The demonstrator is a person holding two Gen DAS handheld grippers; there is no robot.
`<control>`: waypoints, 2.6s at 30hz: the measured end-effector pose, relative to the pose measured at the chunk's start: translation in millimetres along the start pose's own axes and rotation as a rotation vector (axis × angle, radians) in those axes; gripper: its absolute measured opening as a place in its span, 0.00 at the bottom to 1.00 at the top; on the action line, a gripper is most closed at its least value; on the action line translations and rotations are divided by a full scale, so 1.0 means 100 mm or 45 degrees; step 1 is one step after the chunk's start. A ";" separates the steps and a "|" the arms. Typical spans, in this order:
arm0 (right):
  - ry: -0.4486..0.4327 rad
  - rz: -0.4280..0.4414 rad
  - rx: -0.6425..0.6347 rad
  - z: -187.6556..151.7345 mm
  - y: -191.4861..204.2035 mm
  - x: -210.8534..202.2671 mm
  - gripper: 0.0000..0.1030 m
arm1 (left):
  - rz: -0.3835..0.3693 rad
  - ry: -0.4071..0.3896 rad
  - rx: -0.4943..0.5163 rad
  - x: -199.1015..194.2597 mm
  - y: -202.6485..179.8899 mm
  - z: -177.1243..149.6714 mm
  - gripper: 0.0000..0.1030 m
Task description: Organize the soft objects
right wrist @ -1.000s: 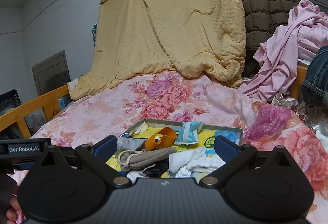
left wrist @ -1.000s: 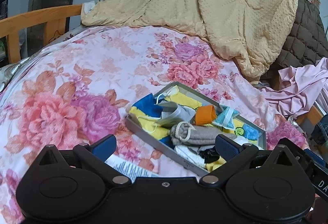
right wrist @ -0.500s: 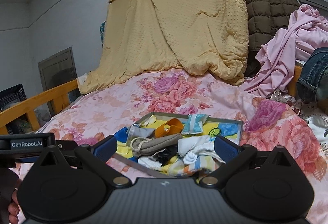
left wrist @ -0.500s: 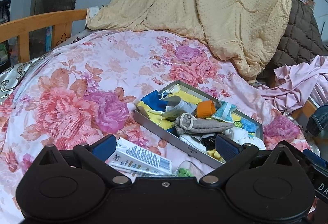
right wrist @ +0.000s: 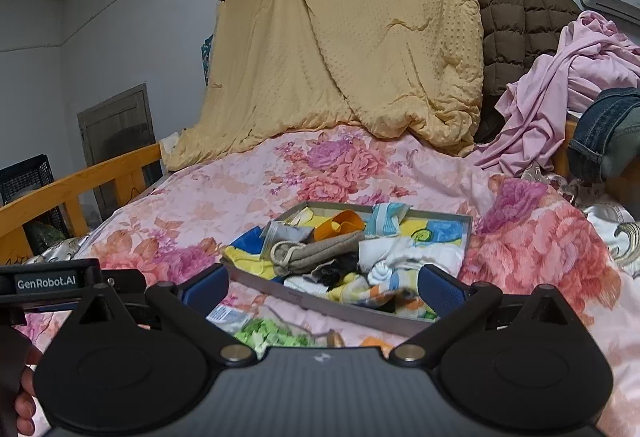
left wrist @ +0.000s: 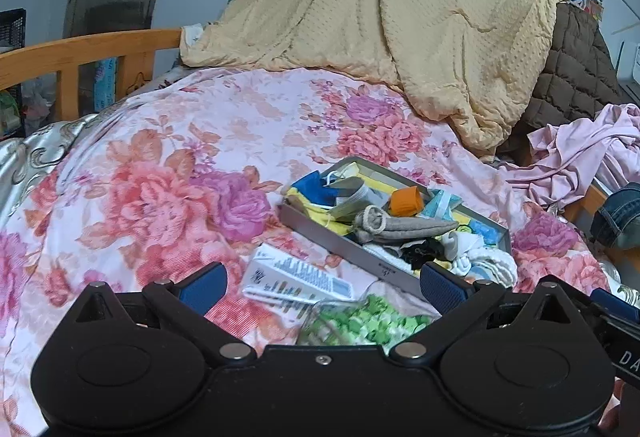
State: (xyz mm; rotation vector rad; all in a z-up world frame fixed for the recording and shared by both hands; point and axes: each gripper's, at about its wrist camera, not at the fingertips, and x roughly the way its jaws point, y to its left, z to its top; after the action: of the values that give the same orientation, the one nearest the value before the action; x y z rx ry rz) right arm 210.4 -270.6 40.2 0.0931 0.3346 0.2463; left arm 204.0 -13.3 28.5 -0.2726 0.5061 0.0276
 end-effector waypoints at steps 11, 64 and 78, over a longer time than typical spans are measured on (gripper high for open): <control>0.014 0.002 0.018 -0.21 0.17 -0.33 1.00 | 0.034 -0.034 0.008 -0.32 0.21 -0.22 0.99; 0.145 -0.027 -0.047 -0.74 0.56 -0.88 1.00 | 0.030 -0.041 0.089 -0.94 0.51 -1.01 0.99; 0.160 -0.095 -0.032 -0.77 0.53 -0.83 1.00 | 0.073 -0.070 0.091 -0.95 0.55 -1.01 0.99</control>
State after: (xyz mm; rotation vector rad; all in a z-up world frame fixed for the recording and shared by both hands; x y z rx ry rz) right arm 96.4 -236.7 1.2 0.0402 0.4588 0.1830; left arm 68.0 16.9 -24.9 -0.1866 0.4595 0.0725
